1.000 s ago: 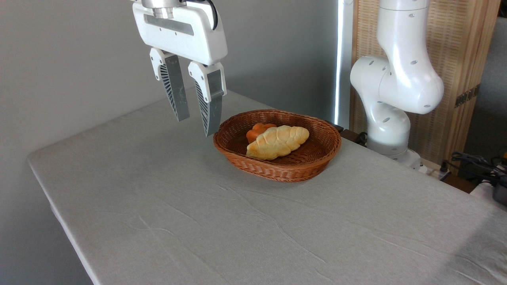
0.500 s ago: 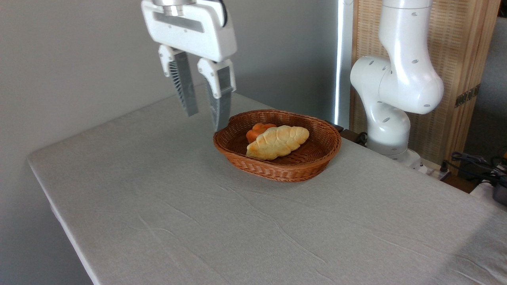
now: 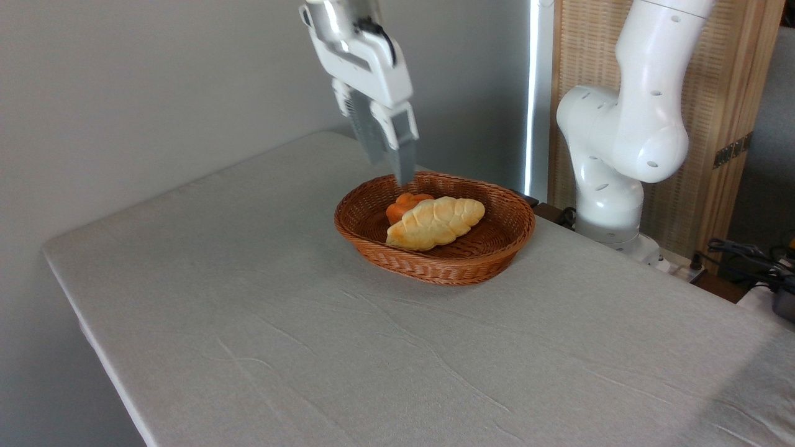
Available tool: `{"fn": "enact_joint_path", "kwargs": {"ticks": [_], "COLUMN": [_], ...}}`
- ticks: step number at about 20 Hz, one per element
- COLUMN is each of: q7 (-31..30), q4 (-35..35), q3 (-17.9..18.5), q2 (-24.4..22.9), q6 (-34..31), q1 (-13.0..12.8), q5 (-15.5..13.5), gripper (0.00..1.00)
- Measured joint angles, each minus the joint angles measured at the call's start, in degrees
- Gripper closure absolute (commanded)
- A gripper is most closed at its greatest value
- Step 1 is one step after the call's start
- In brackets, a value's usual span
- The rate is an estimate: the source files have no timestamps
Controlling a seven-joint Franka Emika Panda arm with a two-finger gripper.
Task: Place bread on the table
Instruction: 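Lower the gripper fingers around the braided bread roll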
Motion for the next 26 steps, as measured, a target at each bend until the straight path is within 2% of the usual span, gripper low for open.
{"fn": "enact_joint_path", "kwargs": {"ticks": [4,12,17,26], "q7": [0.4,2.1,2.1,2.1], "q4": [-7.9,-16.3,-18.1,-19.1], "q3": [-0.1,0.8,0.7,0.7], "q2": [-2.5,-2.3,-1.5,-0.3], "q6": [0.9,5.6,8.3,8.5], "q1": [-1.0,-0.9,-1.1,-1.6], "q5": [0.1,0.1,0.1,0.0], "gripper": [0.00,0.00,0.00,0.00]}}
